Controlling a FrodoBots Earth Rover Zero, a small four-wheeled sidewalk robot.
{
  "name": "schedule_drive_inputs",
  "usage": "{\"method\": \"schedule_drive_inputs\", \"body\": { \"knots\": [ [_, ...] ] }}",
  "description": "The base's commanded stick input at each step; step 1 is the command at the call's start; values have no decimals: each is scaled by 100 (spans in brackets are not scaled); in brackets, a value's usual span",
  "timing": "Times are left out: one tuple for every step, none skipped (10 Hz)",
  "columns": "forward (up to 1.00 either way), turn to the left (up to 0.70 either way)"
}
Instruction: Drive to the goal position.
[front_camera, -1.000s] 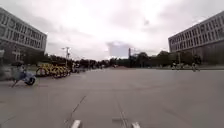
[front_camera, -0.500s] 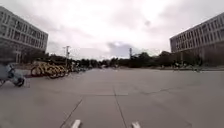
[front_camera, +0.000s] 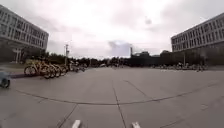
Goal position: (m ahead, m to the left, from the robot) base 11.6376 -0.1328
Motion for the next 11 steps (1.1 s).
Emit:
{"method": "schedule_drive_inputs", "body": {
  "knots": [
    [100,0],
    [100,0],
    [100,0],
    [100,0],
    [100,0],
    [100,0],
    [100,-2],
    [100,-17],
    [100,-25],
    [100,0],
    [100,0]
  ]
}}
